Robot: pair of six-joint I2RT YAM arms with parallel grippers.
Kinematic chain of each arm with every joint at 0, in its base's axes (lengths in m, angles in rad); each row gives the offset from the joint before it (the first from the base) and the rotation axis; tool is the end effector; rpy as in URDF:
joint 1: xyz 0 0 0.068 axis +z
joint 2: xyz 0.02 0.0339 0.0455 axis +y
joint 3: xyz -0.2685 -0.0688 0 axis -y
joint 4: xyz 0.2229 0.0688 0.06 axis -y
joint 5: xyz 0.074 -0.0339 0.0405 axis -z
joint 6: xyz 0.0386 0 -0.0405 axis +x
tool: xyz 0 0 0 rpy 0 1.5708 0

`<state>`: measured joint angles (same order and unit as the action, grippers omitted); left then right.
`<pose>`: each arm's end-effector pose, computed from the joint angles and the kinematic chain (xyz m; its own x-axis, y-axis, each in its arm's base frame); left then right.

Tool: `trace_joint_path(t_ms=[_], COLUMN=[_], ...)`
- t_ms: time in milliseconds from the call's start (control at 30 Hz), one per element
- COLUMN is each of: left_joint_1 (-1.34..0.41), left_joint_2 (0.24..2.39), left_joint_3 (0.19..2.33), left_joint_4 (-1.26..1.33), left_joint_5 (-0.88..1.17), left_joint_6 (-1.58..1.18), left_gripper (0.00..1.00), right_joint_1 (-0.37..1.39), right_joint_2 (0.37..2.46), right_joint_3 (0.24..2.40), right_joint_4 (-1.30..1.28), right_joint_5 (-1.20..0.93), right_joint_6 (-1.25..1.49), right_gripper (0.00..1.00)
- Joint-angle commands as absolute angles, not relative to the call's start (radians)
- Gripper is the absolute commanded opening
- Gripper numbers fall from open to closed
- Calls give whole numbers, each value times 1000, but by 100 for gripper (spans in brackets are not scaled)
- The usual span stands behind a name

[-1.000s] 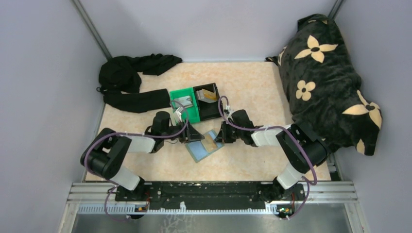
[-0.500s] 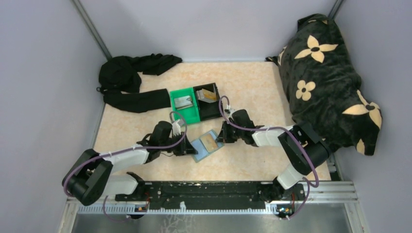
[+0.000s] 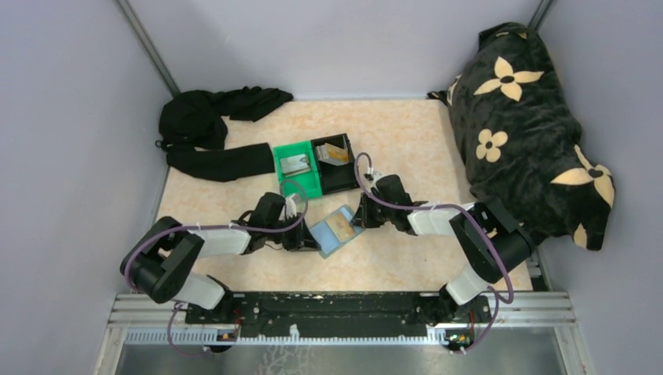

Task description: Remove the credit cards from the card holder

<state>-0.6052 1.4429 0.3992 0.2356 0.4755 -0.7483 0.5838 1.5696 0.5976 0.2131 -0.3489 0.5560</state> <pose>0.1746 -0.1423 0.1390 -0.9568 -0.0736 -0.2811 0.1568 0.6838 -0.7126 0.2221 0.1625 0.1558 -0.8703 0.0195 -0.4921 -0.3127 0.7501 0.5828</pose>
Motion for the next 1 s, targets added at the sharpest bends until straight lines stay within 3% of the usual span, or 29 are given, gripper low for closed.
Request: trace_joint_path(t_ms=[0, 333, 967], left_joint_1=[-610, -609, -609], left_joint_2=[1526, 1560, 1575], left_joint_3=[401, 416, 425], left_joint_4=[206, 218, 224], left_joint_5=[377, 386, 395], left_joint_6=[-705, -698, -689], left_gripper=[23, 23, 23], right_joint_1=[611, 675, 743], right_joint_2=[1557, 1585, 1454], right_joint_3=[598, 578, 597], right_joint_4=[182, 342, 311], right_joint_5=[-357, -485, -535], right_joint_6=[531, 628, 660], right_gripper=[0, 0, 0])
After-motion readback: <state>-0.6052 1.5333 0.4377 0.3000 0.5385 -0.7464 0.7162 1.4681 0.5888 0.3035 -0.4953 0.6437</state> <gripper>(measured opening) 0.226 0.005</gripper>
